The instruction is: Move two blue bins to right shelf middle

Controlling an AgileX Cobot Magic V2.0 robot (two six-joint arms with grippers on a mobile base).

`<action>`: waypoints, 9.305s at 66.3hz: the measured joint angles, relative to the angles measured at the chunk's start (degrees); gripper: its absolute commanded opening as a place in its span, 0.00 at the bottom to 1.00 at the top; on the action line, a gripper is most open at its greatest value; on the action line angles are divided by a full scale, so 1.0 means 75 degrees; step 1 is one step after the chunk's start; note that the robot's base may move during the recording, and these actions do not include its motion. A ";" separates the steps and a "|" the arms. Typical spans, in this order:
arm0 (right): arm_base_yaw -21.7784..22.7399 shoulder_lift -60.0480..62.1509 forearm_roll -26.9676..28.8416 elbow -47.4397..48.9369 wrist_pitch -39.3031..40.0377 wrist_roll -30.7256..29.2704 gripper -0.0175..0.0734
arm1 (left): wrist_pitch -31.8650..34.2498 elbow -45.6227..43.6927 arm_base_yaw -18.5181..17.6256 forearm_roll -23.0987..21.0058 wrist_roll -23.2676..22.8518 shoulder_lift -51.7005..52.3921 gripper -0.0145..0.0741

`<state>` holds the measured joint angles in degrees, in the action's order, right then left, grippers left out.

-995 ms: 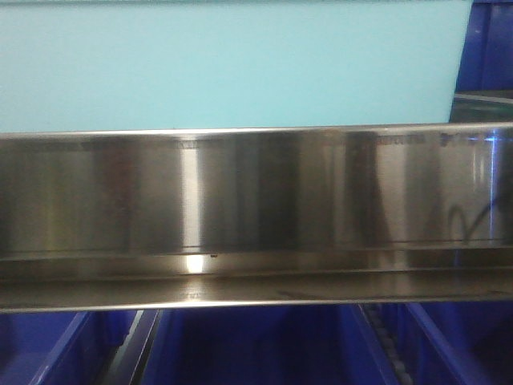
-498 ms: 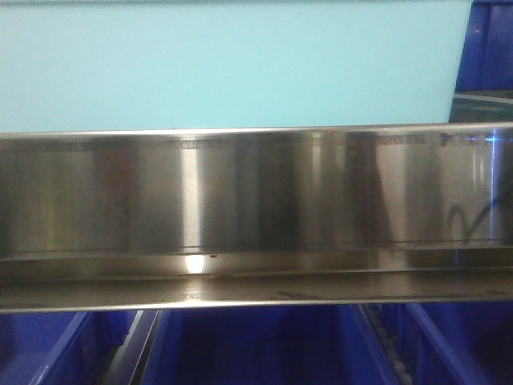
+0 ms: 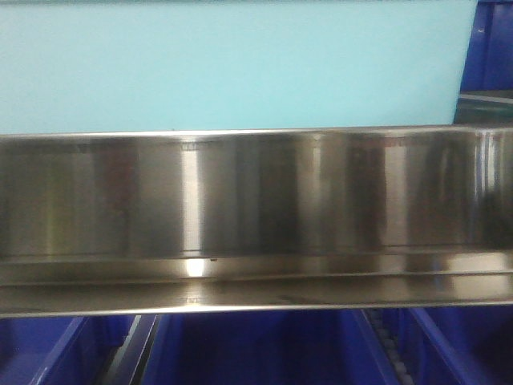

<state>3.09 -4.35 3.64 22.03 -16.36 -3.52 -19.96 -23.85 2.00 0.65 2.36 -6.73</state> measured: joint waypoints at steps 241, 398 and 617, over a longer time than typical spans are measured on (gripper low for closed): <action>-0.2839 -1.1597 -0.1139 1.0340 -0.6867 0.2852 0.01 | -0.6505 -0.9526 -0.3333 0.1014 -0.2478 -1.1005 0.04; -0.2942 -1.1214 -0.1916 1.1627 -0.5111 0.2872 0.01 | -0.4599 -1.1498 -0.3521 0.2753 -0.3510 -1.0540 0.04; -0.2942 -1.1619 -0.1958 1.1627 -0.4223 0.2872 0.01 | -0.4536 -1.1498 -0.3477 0.3019 -0.3524 -1.0528 0.04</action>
<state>-18.98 -91.49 -11.04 109.23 -48.03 18.02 -53.99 -110.09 -24.08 23.30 -24.07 -85.69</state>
